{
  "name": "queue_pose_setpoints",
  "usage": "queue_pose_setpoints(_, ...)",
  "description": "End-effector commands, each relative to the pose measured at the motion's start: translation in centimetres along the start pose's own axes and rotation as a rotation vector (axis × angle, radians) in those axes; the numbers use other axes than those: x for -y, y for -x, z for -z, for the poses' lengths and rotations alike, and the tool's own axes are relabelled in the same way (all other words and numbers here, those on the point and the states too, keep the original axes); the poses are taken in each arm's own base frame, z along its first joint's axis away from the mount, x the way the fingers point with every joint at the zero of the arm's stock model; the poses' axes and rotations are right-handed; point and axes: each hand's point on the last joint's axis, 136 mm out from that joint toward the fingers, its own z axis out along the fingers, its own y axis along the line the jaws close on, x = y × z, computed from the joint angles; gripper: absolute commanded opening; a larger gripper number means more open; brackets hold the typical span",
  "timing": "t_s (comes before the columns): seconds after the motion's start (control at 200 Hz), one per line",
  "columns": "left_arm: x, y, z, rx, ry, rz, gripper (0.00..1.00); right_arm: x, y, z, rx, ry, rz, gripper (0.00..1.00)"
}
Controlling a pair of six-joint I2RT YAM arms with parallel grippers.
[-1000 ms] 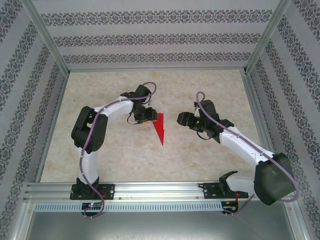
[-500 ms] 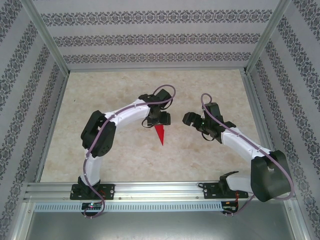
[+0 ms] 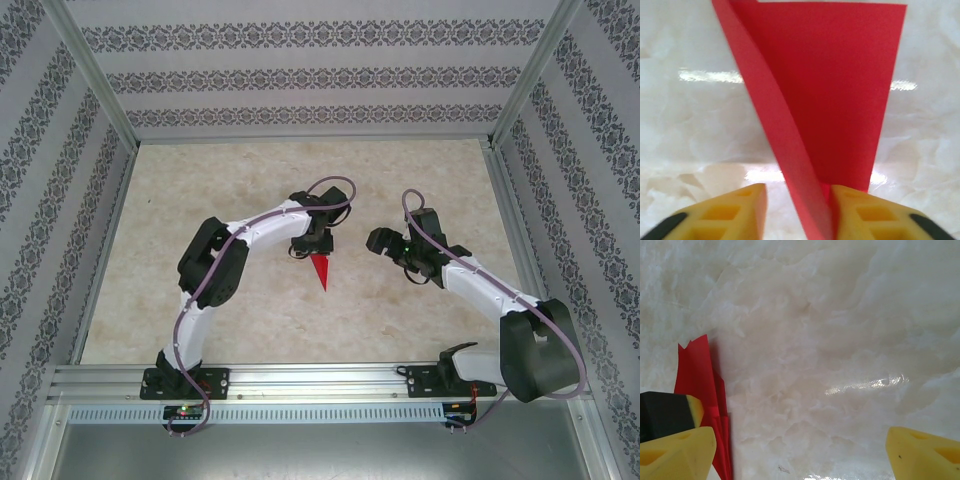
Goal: Fold a paper plane with a square sheet of paper (pick it up from the middle)
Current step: Move a paper plane to the center of the table.
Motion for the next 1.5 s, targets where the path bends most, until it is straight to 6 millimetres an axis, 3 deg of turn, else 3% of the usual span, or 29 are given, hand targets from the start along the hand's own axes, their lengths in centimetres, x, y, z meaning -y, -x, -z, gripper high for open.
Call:
queue_pose_setpoints(0.0,-0.3,0.3,1.7,0.044,-0.011,0.014,0.28,0.0,0.2,-0.3,0.002,0.014,-0.022,0.88)
queue_pose_setpoints(0.12,-0.3,0.3,1.8,0.045,-0.039,0.025,0.13,-0.2,0.2,-0.2,-0.002,0.018,-0.025,0.88)
queue_pose_setpoints(0.265,1.2,0.8,3.7,0.076,-0.151,0.016,0.0,-0.7,0.4,0.2,0.007,0.042,-0.023,0.88)
queue_pose_setpoints(0.46,5.4,1.1,7.6,0.124,-0.447,-0.055,0.0,-2.5,0.8,0.7,0.026,0.14,-0.03,0.87)
queue_pose_setpoints(0.584,7.0,1.0,8.4,0.13,-0.594,-0.086,0.0,-3.3,1.0,0.9,0.039,0.173,-0.051,0.87)
queue_pose_setpoints(0.839,7.8,0.1,5.1,0.057,-0.756,-0.061,0.0,-4.8,0.5,0.6,0.058,0.162,-0.034,0.75)
queue_pose_setpoints(1.144,6.1,-1.1,1.0,0.009,-0.789,0.005,0.0,-7.4,-2.1,-2.3,-0.046,0.155,0.015,0.45)
queue_pose_setpoints(1.319,5.5,-1.6,0.2,-0.001,-0.785,0.015,0.0,-8.1,-3.3,-3.8,-0.103,0.134,0.04,0.37)
queue_pose_setpoints(1.494,5.2,-1.5,0.1,0.001,-0.774,0.011,0.0,-8.5,-3.4,-4.0,-0.111,0.116,0.063,0.33)
